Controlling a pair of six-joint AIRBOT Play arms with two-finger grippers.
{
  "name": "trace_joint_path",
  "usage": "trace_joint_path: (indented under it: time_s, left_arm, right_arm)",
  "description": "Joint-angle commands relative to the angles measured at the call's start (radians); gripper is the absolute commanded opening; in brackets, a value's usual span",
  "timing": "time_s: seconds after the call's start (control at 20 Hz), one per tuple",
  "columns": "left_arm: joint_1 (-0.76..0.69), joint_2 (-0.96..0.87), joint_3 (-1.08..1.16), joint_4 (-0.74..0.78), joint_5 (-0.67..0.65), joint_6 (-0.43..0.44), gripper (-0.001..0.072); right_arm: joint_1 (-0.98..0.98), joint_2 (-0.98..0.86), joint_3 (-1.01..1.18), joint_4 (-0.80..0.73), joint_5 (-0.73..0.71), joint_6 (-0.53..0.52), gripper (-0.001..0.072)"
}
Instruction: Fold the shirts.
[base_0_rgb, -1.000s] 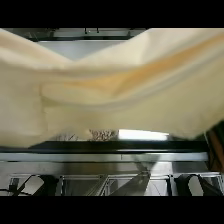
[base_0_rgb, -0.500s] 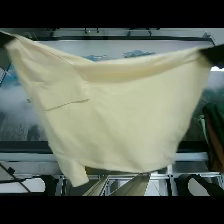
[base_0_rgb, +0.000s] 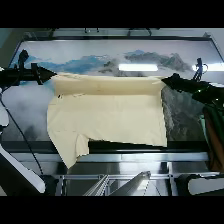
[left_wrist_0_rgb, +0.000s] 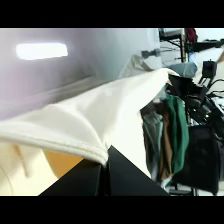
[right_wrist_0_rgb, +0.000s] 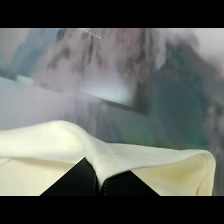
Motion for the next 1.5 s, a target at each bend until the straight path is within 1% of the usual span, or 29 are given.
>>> trace_joint_path:
  time_s: [0.0,0.05,0.1,0.15,0.25,0.3,0.5,0.6,0.7,0.85,1.05,1.35,1.4,1.45]
  left_arm:
    - [-0.014,-0.099,0.109,0.014,0.158,-0.017,0.0021]
    - [-0.013,-0.098,0.097,0.01,0.199,-0.01,0.0022]
    - [-0.009,-0.095,0.078,0.004,0.212,-0.008,0.0022]
    - [-0.009,-0.094,0.063,0.005,0.197,0.006,0.0022]
    - [-0.01,-0.094,0.034,0.008,0.146,0.039,0.002]
    - [-0.013,-0.094,0.019,0.019,0.117,0.047,0.002]
    - [-0.02,-0.093,-0.001,0.151,0.035,0.044,0.0017]
    - [-0.019,-0.092,0.0,0.182,0.013,0.042,0.0011]
    - [-0.02,-0.091,0.0,0.191,0.0,0.035,0.0011]
    - [-0.027,-0.091,0.0,0.206,0.003,0.034,0.0011]
    - [-0.013,-0.091,0.0,0.278,0.004,-0.015,0.0011]
    - [-0.031,-0.092,0.0,0.277,0.004,-0.017,0.001]
    - [-0.039,-0.092,0.0,0.277,-0.002,-0.017,0.0013]
    - [-0.039,-0.091,0.002,0.275,-0.023,-0.017,0.0085]
  right_arm:
    - [0.002,-0.151,0.117,0.155,0.017,-0.094,0.0017]
    - [0.002,-0.176,0.153,0.155,0.029,-0.082,0.0017]
    - [0.002,-0.194,0.177,0.154,0.044,-0.068,0.0017]
    - [0.002,-0.2,0.182,0.154,0.055,-0.068,0.0017]
    - [0.002,-0.2,0.182,0.1,0.08,-0.058,0.0017]
    - [0.002,-0.2,0.18,0.046,0.096,-0.031,0.0018]
    - [0.009,-0.2,0.179,-0.217,0.103,0.128,0.0017]
    - [0.01,-0.2,0.179,-0.36,0.103,0.211,0.0017]
    - [0.017,-0.2,0.179,-0.438,0.103,0.272,0.0017]
    - [0.014,-0.2,0.179,-0.451,0.097,0.292,0.0017]
    - [0.002,-0.2,0.179,-0.52,0.087,0.378,0.0017]
    - [0.008,-0.2,0.179,-0.52,0.107,0.378,0.0019]
    - [0.007,-0.199,0.179,-0.52,0.135,0.378,0.0066]
    - [0.0,-0.195,0.179,-0.521,0.174,0.378,0.0253]
